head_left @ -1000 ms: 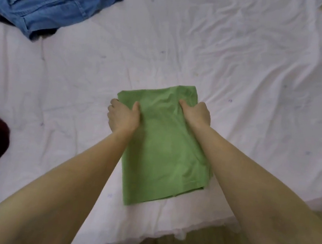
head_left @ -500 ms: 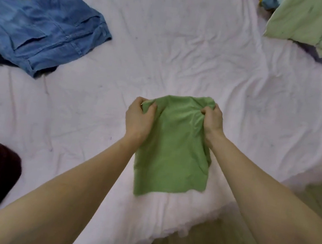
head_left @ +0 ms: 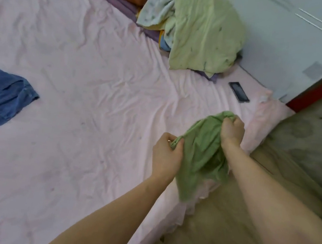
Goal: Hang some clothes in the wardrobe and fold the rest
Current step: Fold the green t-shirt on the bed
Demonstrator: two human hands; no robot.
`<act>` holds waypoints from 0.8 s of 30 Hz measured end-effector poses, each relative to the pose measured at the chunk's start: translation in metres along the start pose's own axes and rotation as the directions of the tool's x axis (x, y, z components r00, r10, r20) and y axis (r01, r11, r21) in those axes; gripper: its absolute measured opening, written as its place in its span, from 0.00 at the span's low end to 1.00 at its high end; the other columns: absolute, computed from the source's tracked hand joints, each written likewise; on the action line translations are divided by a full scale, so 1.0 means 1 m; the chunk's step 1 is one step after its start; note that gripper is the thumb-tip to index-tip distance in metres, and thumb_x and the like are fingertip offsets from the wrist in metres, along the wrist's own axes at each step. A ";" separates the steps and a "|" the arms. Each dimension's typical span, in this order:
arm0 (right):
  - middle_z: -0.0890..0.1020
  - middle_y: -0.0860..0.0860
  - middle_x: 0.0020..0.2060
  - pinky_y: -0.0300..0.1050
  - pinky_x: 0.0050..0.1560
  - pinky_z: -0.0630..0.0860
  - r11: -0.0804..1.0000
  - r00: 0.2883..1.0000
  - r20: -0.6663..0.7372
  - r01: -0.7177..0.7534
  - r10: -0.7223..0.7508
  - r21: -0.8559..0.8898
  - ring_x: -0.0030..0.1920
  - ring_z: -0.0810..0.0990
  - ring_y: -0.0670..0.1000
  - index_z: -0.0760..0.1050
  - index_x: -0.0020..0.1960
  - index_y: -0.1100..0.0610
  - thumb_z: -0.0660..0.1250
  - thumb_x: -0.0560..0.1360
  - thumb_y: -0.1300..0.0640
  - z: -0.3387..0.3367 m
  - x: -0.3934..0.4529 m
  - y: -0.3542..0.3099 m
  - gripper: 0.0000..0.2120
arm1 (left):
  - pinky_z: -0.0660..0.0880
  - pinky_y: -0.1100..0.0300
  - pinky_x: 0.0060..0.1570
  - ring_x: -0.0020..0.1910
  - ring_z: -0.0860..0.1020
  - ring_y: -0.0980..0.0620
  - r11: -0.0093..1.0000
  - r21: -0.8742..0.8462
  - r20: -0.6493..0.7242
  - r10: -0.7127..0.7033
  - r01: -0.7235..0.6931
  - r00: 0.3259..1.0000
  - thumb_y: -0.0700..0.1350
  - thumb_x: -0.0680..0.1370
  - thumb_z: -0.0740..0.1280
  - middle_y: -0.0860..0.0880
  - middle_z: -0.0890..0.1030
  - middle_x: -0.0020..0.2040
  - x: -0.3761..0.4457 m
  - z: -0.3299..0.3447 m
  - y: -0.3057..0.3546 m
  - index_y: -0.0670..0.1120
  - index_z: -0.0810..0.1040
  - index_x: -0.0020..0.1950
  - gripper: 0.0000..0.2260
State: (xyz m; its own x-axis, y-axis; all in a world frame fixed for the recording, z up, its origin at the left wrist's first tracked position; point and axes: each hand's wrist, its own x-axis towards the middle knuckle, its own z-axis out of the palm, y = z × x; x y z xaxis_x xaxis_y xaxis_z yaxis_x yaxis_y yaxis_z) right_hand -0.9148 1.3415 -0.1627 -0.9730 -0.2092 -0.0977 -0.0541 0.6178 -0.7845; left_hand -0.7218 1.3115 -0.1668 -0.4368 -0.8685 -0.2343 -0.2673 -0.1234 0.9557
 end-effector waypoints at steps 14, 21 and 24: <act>0.78 0.56 0.43 0.43 0.41 0.66 0.978 0.912 0.390 0.181 -0.126 -0.105 0.44 0.75 0.55 0.73 0.45 0.60 0.58 0.76 0.64 0.203 0.162 0.074 0.05 | 0.75 0.54 0.44 0.45 0.78 0.47 0.886 0.397 -0.293 -0.126 0.241 0.948 0.44 0.76 0.61 0.53 0.79 0.42 0.216 0.045 -0.117 0.49 0.75 0.46 0.04; 0.75 0.59 0.63 0.51 0.63 0.68 0.797 0.826 0.340 0.542 -0.449 -0.264 0.64 0.72 0.59 0.70 0.66 0.62 0.55 0.79 0.55 0.245 0.171 0.102 0.19 | 0.68 0.51 0.58 0.65 0.70 0.44 0.680 0.707 -0.304 0.043 0.195 0.952 0.37 0.78 0.58 0.47 0.73 0.67 0.246 0.055 -0.169 0.45 0.70 0.67 0.17; 0.71 0.58 0.69 0.53 0.70 0.63 0.465 0.532 0.511 0.845 -0.675 -0.265 0.70 0.69 0.58 0.69 0.70 0.61 0.51 0.78 0.51 0.233 0.140 0.132 0.25 | 0.56 0.49 0.73 0.76 0.58 0.42 0.483 0.851 0.113 0.214 -0.206 0.970 0.47 0.82 0.57 0.43 0.60 0.77 0.234 0.078 -0.186 0.43 0.61 0.76 0.23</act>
State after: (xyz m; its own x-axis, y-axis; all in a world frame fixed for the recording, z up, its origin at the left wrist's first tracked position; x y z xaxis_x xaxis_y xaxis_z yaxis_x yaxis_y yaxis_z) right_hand -1.0063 1.2175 -0.4227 -0.3660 -0.9159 0.1646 -0.9067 0.3112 -0.2847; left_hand -0.8418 1.1686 -0.4137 -0.5780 -0.8149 -0.0428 -0.7704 0.5276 0.3578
